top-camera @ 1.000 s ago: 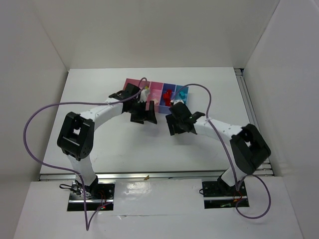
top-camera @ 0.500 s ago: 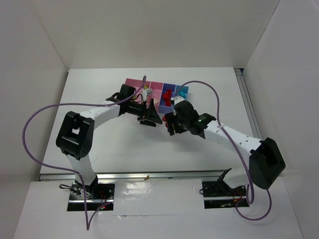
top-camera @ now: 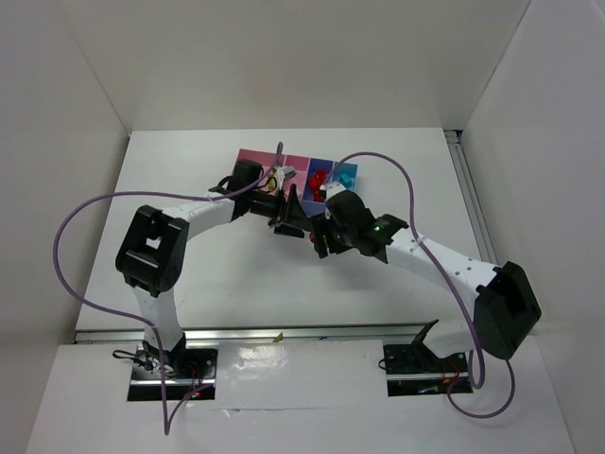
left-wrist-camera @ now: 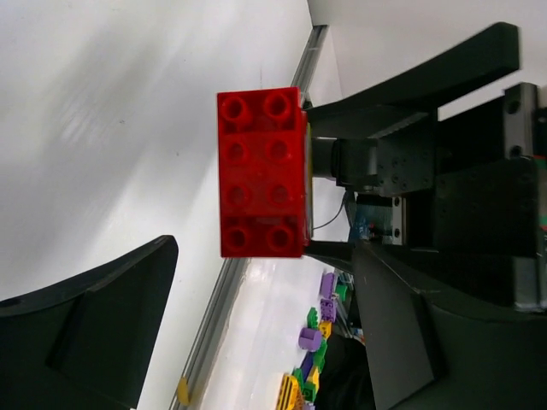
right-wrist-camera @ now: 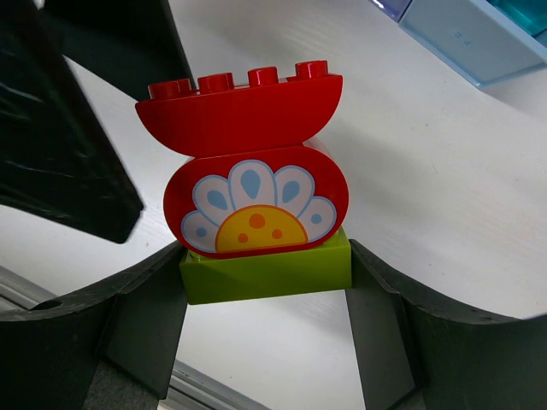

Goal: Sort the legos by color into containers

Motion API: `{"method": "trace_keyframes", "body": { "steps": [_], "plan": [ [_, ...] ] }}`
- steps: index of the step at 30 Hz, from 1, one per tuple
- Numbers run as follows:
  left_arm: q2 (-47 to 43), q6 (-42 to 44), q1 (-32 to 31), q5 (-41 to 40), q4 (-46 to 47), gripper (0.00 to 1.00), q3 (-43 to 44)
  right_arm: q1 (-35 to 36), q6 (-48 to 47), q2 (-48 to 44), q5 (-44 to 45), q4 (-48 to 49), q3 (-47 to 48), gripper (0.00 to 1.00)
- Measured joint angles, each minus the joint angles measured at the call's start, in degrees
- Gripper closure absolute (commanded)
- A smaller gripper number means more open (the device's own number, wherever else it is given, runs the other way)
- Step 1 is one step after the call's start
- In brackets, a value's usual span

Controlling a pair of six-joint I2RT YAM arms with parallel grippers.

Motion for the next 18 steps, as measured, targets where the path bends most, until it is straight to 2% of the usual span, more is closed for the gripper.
{"method": "trace_keyframes", "body": {
  "steps": [7, 10, 11, 12, 14, 15, 16, 18],
  "plan": [
    [2.19, -2.99, -0.72, 0.72, 3.69, 0.15, 0.50, 0.39, -0.04, 0.00, 0.15, -0.02, 0.81, 0.45],
    [2.78, -7.19, -1.01, 2.25, 10.12, 0.29, -0.31, 0.39, -0.04, 0.00, 0.26, -0.09, 0.87, 0.45],
    [2.89, -8.50, -1.07, 2.78, 12.04, 0.35, -0.61, 0.39, -0.04, 0.07, 0.37, -0.13, 0.90, 0.45],
    [3.08, -9.75, -1.09, 3.26, 13.73, 0.47, -0.90, 0.39, -0.04, 0.09, 0.39, -0.33, 0.96, 0.45],
    [3.13, -11.61, -1.09, 3.28, 15.67, 0.64, -1.29, 0.39, -0.04, 0.15, 0.44, -0.68, 1.20, 0.45],
    [3.17, -12.20, -1.03, 3.13, 15.98, 0.80, -1.31, 0.39, -0.17, 0.15, 0.74, -0.79, 1.33, 0.45],
    [3.17, -12.63, -1.03, 2.99, 16.22, 0.89, -1.33, 0.39, -0.28, 0.17, 0.94, -0.92, 1.53, 0.45],
    [3.17, -12.83, -1.03, 2.73, 15.69, 1.00, -1.27, 0.39, -0.31, 0.17, 0.98, -1.03, 1.55, 0.45]
  ]
}}
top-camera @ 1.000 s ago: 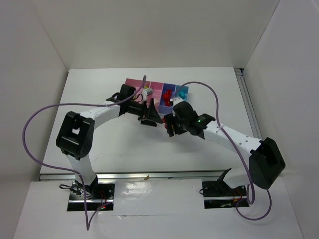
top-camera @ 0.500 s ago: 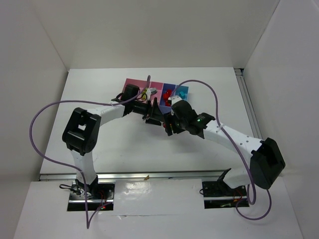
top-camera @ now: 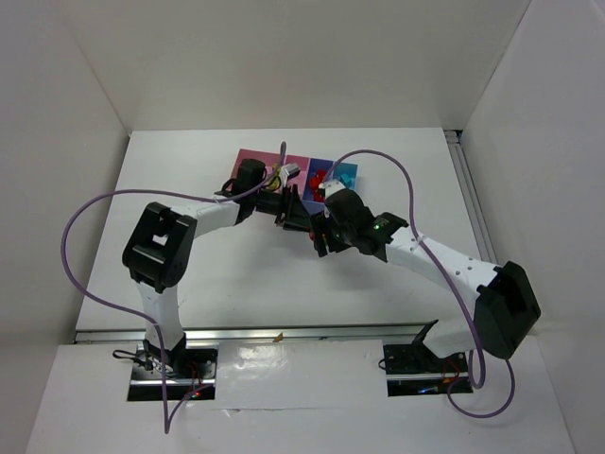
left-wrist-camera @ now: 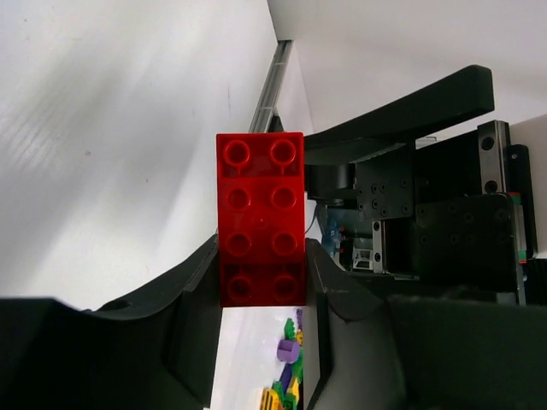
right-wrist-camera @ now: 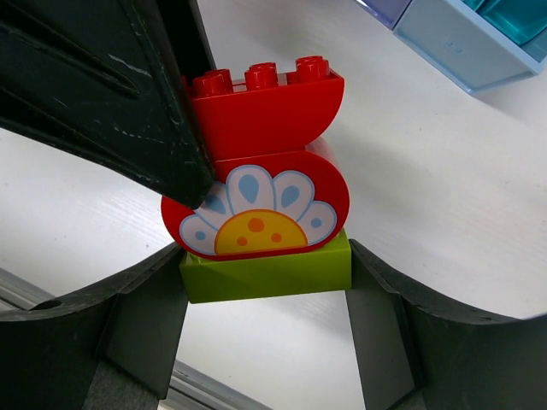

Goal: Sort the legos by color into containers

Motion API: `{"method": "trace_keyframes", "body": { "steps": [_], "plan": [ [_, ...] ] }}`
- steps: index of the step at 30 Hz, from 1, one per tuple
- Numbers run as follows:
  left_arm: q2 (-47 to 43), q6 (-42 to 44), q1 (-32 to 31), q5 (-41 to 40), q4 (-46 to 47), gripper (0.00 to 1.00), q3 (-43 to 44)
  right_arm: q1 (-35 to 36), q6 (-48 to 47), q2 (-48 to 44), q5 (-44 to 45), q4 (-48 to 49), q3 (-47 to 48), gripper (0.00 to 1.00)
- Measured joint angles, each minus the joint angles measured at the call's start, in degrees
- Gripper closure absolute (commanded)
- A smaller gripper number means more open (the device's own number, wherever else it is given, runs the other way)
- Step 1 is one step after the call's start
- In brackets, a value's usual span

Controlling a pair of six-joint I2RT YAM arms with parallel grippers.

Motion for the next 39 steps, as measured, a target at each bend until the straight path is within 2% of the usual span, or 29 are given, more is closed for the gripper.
{"method": "trace_keyframes", "body": {
  "steps": [10, 17, 23, 27, 32, 37, 39],
  "plan": [
    [-0.50, 5.88, 2.62, -2.67, -13.38, 1.00, 5.27, 0.17, 0.70, -0.31, 0.70, 1.16, 0.48, 0.45],
    [-4.72, 11.39, 13.60, -13.97, -23.61, 1.00, 6.51, 0.24, 0.74, -1.75, 1.79, -1.86, 1.07, 0.45],
    [-14.97, 14.56, 18.23, -24.24, -32.57, 1.00, 5.57, 0.24, 0.90, 0.11, 2.82, -1.68, 4.90, 0.43],
    [-22.56, 15.93, 20.13, -33.66, -38.25, 1.00, 5.60, 0.09, 0.48, 8.04, 3.13, -0.83, 13.92, 0.43],
    [-29.68, 17.40, 22.25, -44.63, -45.62, 1.00, 5.60, -0.31, -1.07, 24.81, 2.78, 1.31, 32.57, 0.42],
    [-31.78, 18.10, 25.16, -47.41, -49.18, 1.00, 5.14, -0.61, -2.05, 38.47, 1.97, 1.97, 47.19, 0.42],
    [-32.52, 18.67, 26.21, -47.36, -50.12, 1.00, 3.98, -0.68, -2.29, 43.39, 1.57, 2.05, 52.17, 0.39]
  ]
}}
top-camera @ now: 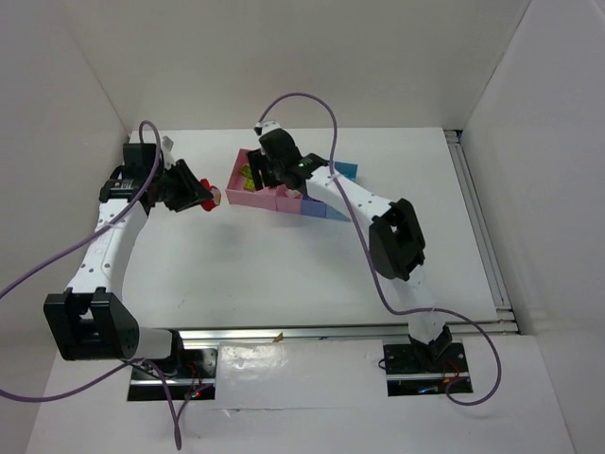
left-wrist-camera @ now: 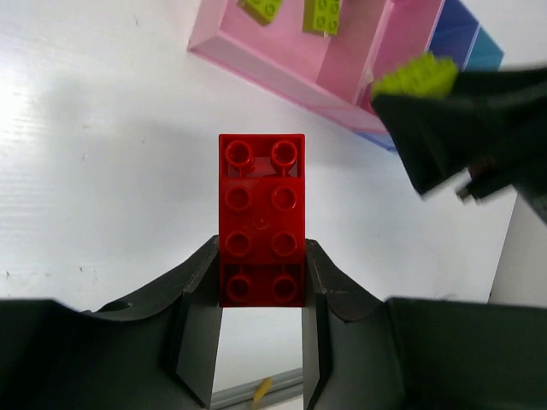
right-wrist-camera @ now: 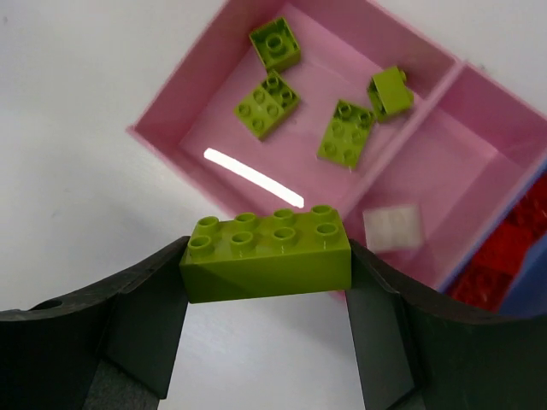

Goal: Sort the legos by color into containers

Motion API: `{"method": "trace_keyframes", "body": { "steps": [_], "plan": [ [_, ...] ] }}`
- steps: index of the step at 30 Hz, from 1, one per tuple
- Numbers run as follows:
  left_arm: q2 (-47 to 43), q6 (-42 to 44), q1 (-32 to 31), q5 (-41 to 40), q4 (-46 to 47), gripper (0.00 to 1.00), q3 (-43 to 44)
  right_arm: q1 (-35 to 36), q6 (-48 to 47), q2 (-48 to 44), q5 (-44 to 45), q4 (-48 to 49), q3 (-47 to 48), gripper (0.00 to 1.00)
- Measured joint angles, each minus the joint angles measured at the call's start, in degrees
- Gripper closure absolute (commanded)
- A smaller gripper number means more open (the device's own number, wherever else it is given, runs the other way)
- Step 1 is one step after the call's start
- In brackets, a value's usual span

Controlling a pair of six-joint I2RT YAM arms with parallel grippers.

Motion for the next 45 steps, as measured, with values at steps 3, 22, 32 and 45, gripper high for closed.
{"method": "trace_keyframes", "body": {
  "steps": [3, 22, 32, 45],
  "plan": [
    [-0.83, 0.31, 0.87, 1.07, -1.31, 1.00, -1.55, -0.20, -0.48, 7.45, -0.20, 0.00, 8.26, 0.19],
    [2.58, 3.19, 0.92, 24.06, 5.68, 1.00, -3.76, -10.34, 5.29, -13.38, -23.71, 9.14, -16.00, 0.14],
    [11.96, 1.64, -0.74, 43.39, 16.39, 1.00, -3.50, -14.45, 11.96, -19.89, -56.41, 21.35, -23.93, 0.08],
    [12.94, -0.37, -3.43, 51.39, 26.18, 1.00, -1.95, -13.68, 14.40, -13.57, -66.64, 22.27, -21.77, 0.15]
  ]
}}
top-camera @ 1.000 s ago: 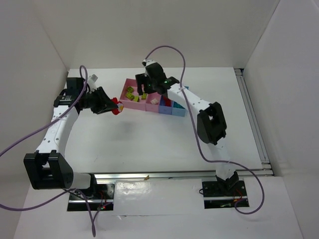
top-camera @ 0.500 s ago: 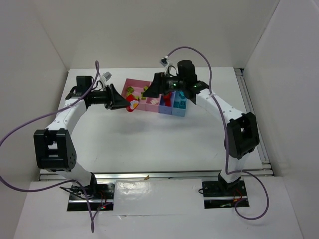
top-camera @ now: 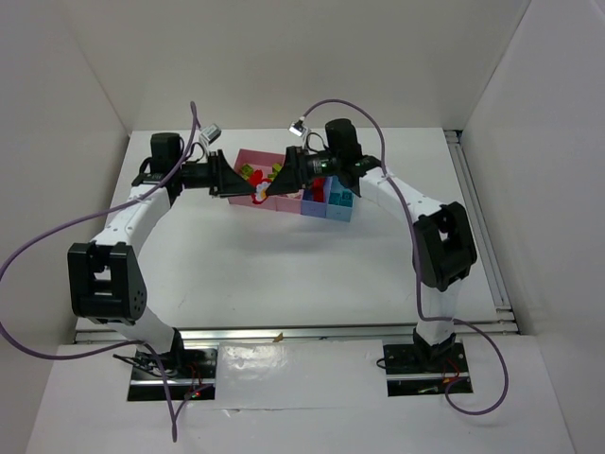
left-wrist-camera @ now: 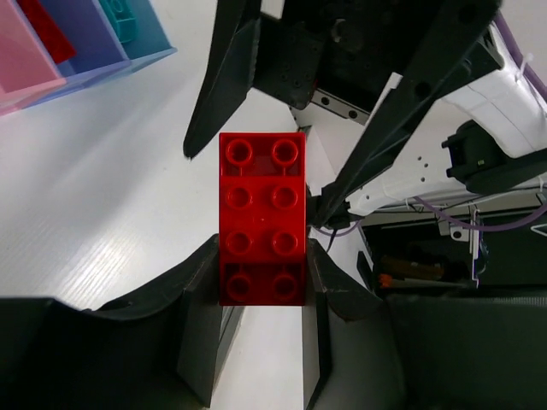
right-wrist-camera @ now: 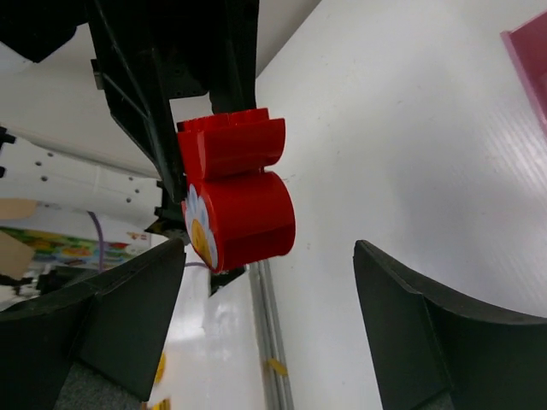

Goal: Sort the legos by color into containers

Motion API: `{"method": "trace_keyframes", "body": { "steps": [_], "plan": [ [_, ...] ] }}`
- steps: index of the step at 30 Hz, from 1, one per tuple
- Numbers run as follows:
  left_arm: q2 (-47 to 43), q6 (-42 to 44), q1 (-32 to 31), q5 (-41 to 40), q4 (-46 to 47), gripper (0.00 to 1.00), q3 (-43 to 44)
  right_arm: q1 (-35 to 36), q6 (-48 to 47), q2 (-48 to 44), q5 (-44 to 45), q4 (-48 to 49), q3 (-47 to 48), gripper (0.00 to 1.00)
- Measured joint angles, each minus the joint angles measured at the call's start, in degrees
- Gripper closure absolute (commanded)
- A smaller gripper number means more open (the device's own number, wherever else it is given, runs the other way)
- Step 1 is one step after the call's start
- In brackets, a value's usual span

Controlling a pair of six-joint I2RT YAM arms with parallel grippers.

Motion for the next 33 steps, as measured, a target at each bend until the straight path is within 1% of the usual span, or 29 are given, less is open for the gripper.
{"method": "trace_keyframes", "body": {
  "steps": [1, 2, 3, 5, 6, 7, 10, 11, 12, 13, 14, 15, 16, 18, 24, 25, 28, 29, 30, 31, 32, 33],
  "plan": [
    [0.00, -0.26, -0.28, 0.17, 0.61, 1.00, 0.00, 0.09, 0.44, 0.31, -0.44, 0.26, -0.02, 0.18],
    [0.00, -0.63, -0.59, 0.37, 1.18, 1.00, 0.02, 0.13, 1.29, 0.59, -1.22, 1.20, 0.00, 0.23],
    [0.00, -0.83, -0.72, 0.50, 1.38, 1.00, 0.02, 0.17, 2.21, 0.85, -1.77, 2.58, -0.02, 0.32],
    [0.00, -1.05, -1.09, 0.74, 1.66, 1.00, 0.02, 0.20, 4.46, 1.27, -3.17, 5.38, -0.04, 0.42],
    [0.00, -1.05, -1.29, 0.79, 1.79, 1.00, 0.02, 0.22, 5.73, 1.42, -3.89, 6.95, -0.07, 0.51],
    [0.00, -1.05, -1.38, 0.79, 1.95, 1.00, 0.02, 0.24, 6.45, 1.51, -4.48, 8.17, -0.07, 0.54],
    [-0.02, -0.83, -1.40, 2.23, 2.93, 1.00, 0.02, 0.13, 9.31, 1.60, -5.92, 10.84, -0.31, 0.71],
    [-0.02, -0.87, -1.40, 2.43, 2.99, 1.00, 0.02, 0.13, 9.77, 1.60, -6.19, 11.37, -0.37, 0.83],
    [-0.02, -0.92, -1.40, 2.58, 2.97, 1.00, 0.02, 0.11, 10.08, 1.62, -6.36, 11.69, -0.42, 0.87],
    [-0.02, -0.87, -1.38, 2.60, 2.86, 0.96, 0.09, 0.11, 10.36, 1.68, -6.56, 11.93, -0.42, 0.91],
    [-0.02, -0.81, -1.38, 2.58, 2.51, 0.91, 0.28, 0.11, 10.58, 1.73, -6.69, 12.04, -0.42, 0.94],
    [-0.02, -0.79, -1.38, 2.56, 2.21, 0.74, 0.50, 0.09, 10.78, 1.75, -6.75, 12.24, -0.42, 0.97],
    [-0.02, -0.79, -1.38, 2.54, 2.08, 0.65, 0.63, 0.07, 10.95, 1.75, -6.84, 12.37, -0.44, 0.97],
    [-0.02, -0.70, -1.38, 2.45, 1.33, 0.49, 0.98, 0.07, 11.08, 1.75, -7.02, 12.81, -0.70, 0.97],
    [0.07, -1.05, -1.51, 0.42, 0.85, 0.46, 1.40, 0.35, 11.10, 1.75, -8.48, 13.68, -3.23, 0.98],
    [0.31, -1.27, -1.51, 0.28, 1.22, 0.41, 1.42, 0.35, 11.13, 1.70, -8.74, 13.68, -3.72, 0.98],
    [1.09, -1.92, -1.77, 0.15, 1.64, 0.41, 1.46, 0.35, 11.10, 1.70, -8.85, 13.79, -4.90, 0.98],
    [1.31, -2.12, -1.86, 0.02, 1.55, 0.46, 1.46, 0.35, 11.10, 1.68, -8.87, 13.81, -5.14, 0.98],
    [1.57, -2.21, -1.99, -0.07, 1.51, 0.52, 1.53, 0.35, 11.10, 1.68, -8.90, 13.79, -5.18, 0.98],
    [1.79, -2.14, -2.10, -0.24, 1.49, 0.70, 1.53, 0.33, 11.10, 1.68, -9.05, 13.79, -5.18, 0.98],
    [1.90, -2.16, -2.10, -0.15, 1.46, 0.70, 1.55, 0.24, 11.13, 1.68, -9.11, 13.79, -5.18, 0.98],
    [1.90, -1.57, -2.14, 0.11, 1.49, 0.87, 1.60, 0.15, 11.17, 1.68, -9.57, 13.77, -5.18, 0.98]
  ]
}}
